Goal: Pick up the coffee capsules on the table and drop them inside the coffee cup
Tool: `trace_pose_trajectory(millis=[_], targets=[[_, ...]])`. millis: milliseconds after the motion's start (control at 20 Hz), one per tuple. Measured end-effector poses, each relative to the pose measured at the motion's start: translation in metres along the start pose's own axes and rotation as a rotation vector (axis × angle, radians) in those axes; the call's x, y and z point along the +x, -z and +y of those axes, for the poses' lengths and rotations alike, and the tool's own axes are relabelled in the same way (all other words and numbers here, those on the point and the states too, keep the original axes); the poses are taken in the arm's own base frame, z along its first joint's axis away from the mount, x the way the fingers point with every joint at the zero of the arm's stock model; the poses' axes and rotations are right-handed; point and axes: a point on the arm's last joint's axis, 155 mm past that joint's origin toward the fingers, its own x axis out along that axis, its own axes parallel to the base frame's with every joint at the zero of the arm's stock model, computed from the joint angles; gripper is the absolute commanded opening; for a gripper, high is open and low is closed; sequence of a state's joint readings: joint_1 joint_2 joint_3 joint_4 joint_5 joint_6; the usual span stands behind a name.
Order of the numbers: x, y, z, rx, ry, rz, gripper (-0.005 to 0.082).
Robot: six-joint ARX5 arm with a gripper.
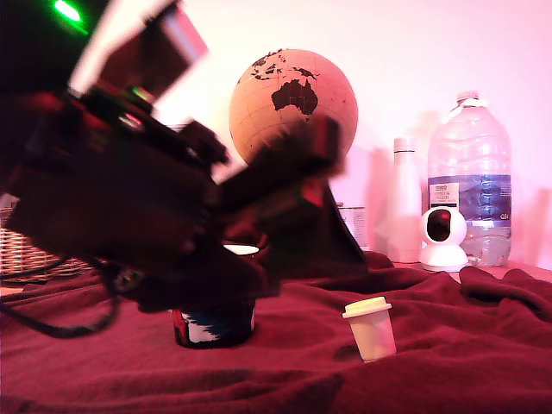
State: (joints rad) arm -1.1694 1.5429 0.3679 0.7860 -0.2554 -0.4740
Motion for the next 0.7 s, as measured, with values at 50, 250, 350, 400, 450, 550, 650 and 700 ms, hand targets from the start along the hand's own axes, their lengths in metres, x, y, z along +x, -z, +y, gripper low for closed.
trace_pose_trajectory(millis=[50, 250, 350, 400, 450, 550, 650, 700], targets=[[0.004, 0.0, 0.0, 0.0, -0.007, 0.0, 0.0641], [0.021, -0.005, -0.006, -0.022, -0.012, -0.003, 0.0641], [0.027, -0.007, -0.008, -0.037, -0.014, -0.005, 0.0641], [0.029, -0.009, -0.007, -0.044, -0.025, -0.014, 0.0641], [0.029, -0.01, -0.006, -0.045, -0.03, -0.018, 0.0641], [0.029, -0.011, -0.005, -0.045, -0.037, -0.021, 0.0641], [0.029, -0.012, -0.002, -0.047, -0.054, -0.031, 0.0641], [0.029, -0.013, -0.001, -0.062, -0.061, -0.035, 0.0641]])
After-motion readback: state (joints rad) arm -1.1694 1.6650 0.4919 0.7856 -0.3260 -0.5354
